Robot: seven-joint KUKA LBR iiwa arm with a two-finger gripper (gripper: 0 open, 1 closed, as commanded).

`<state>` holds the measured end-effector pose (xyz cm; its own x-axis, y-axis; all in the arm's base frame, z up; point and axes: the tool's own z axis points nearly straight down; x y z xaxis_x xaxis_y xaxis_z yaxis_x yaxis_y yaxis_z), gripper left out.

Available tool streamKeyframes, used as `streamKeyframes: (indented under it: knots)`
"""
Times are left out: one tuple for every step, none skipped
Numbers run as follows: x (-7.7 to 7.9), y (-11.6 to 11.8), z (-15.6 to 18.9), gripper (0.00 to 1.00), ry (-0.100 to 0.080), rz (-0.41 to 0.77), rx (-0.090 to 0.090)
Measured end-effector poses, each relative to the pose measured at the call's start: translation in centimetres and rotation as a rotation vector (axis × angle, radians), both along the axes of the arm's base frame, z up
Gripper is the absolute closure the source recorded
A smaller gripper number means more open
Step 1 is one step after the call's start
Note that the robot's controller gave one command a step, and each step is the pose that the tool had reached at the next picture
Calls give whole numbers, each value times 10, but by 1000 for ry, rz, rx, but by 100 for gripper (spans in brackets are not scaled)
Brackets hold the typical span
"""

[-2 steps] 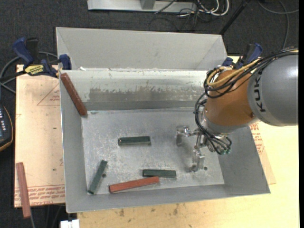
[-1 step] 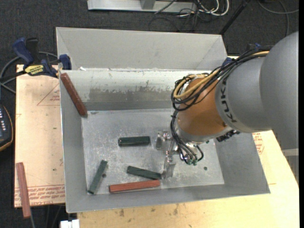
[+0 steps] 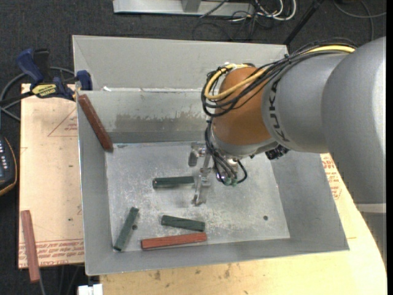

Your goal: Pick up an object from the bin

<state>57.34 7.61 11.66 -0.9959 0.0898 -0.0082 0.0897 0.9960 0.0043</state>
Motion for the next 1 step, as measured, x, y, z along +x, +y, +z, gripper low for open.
streamKeyframes:
  knots:
    - [59,21,-48,0,4,137,-3]
